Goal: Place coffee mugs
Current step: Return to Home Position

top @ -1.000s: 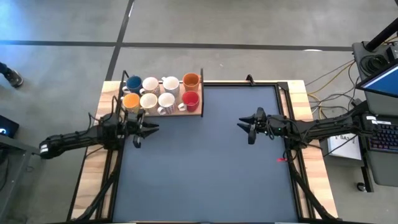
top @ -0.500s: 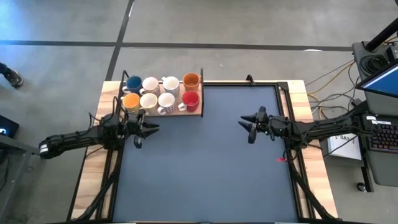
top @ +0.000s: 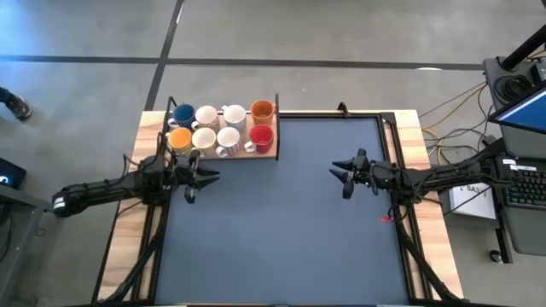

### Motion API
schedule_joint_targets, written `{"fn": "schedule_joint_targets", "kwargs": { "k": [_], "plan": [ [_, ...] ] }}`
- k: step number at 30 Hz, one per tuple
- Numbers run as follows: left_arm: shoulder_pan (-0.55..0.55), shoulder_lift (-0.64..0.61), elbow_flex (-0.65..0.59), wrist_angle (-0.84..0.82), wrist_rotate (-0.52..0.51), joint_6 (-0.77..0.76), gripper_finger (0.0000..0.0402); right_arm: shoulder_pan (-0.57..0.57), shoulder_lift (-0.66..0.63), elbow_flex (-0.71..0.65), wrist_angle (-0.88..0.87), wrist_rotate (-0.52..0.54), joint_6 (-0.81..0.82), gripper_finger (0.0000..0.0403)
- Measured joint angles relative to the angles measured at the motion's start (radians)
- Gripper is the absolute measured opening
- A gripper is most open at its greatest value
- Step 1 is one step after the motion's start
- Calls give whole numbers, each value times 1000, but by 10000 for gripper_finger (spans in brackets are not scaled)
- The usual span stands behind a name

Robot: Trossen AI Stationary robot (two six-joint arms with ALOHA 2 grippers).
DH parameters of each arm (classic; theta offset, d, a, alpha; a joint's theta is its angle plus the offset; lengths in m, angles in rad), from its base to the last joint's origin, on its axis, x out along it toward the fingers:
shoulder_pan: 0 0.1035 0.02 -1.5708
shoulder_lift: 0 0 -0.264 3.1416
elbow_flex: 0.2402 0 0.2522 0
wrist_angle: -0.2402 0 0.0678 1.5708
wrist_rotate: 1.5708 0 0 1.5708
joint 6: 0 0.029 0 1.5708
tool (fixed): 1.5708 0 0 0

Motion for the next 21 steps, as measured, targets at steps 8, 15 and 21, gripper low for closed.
{"fn": "schedule_joint_targets", "kwargs": {
  "k": [8, 15, 21],
  "plan": [
    [0, 16, 2, 0, 0, -1, 73, 0, 0, -8, -3, -1, -3, 140],
    [0, 20, 6, 1, 0, -11, 73, 0, 0, -8, -3, -1, -17, 141],
    [0, 20, 6, 0, 0, -12, 73, 0, 0, -6, -3, -1, -17, 141]
  ]
}}
